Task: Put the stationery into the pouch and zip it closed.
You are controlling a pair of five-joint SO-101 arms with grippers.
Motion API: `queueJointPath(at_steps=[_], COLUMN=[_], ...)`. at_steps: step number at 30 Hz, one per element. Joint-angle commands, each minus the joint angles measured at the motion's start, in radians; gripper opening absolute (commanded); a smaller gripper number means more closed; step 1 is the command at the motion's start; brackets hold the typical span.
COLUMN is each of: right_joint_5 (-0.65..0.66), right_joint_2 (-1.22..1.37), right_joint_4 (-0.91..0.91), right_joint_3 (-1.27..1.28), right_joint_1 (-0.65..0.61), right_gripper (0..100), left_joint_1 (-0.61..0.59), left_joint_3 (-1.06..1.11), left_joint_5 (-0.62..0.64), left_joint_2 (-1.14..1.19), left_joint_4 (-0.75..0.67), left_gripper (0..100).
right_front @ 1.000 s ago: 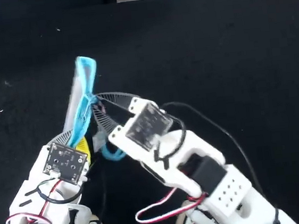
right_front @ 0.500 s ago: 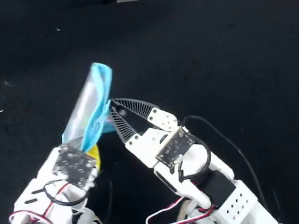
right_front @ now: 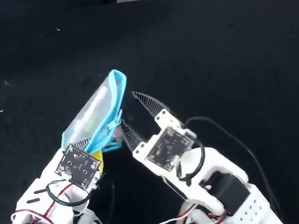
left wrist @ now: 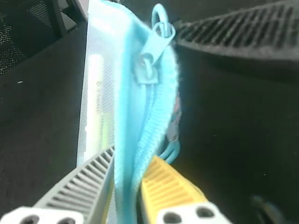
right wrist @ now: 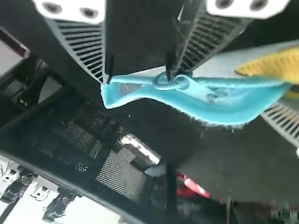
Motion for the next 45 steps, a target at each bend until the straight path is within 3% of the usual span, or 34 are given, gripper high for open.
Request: queueJointPath(at_steps=[1, 10, 15, 16, 24, 30, 35, 45], right_joint_5=[0.078, 0.293, 0.394, 0.394, 0.316, 0.310, 0.319, 0.308], right_joint_2=[0.008, 0.008, 0.005, 0.005, 0.001, 0.001, -0.001, -0.102], right_joint_4=[0.029, 0.160, 0.155, 0.155, 0.127, 0.127, 0.120, 0.129], right_joint_3=[-0.059, -0.096, -0.101, -0.101, -0.099, -0.102, -0.113, -0.114], right_joint_1=[-0.002, -0.153, -0.158, -0.158, -0.144, -0.055, -0.055, -0.049], right_gripper=[20.1, 19.3, 4.1, 1.0, 3.0, 11.9, 0.7, 1.5], left_joint_1=[-0.002, -0.002, -0.002, -0.002, -0.002, -0.002, -0.002, -0.002], left_joint_3=[-0.008, -0.008, -0.007, -0.005, 0.004, -0.001, 0.001, 0.002], left_joint_5=[0.014, 0.014, 0.015, 0.015, 0.015, 0.018, 0.018, 0.017], left_joint_2=[0.003, 0.003, 0.003, 0.003, 0.003, 0.003, 0.003, 0.003], left_joint_4=[0.003, 0.003, 0.003, 0.003, -0.002, -0.002, -0.002, -0.002], left_gripper=[3, 3, 3, 3, 3, 3, 3, 3])
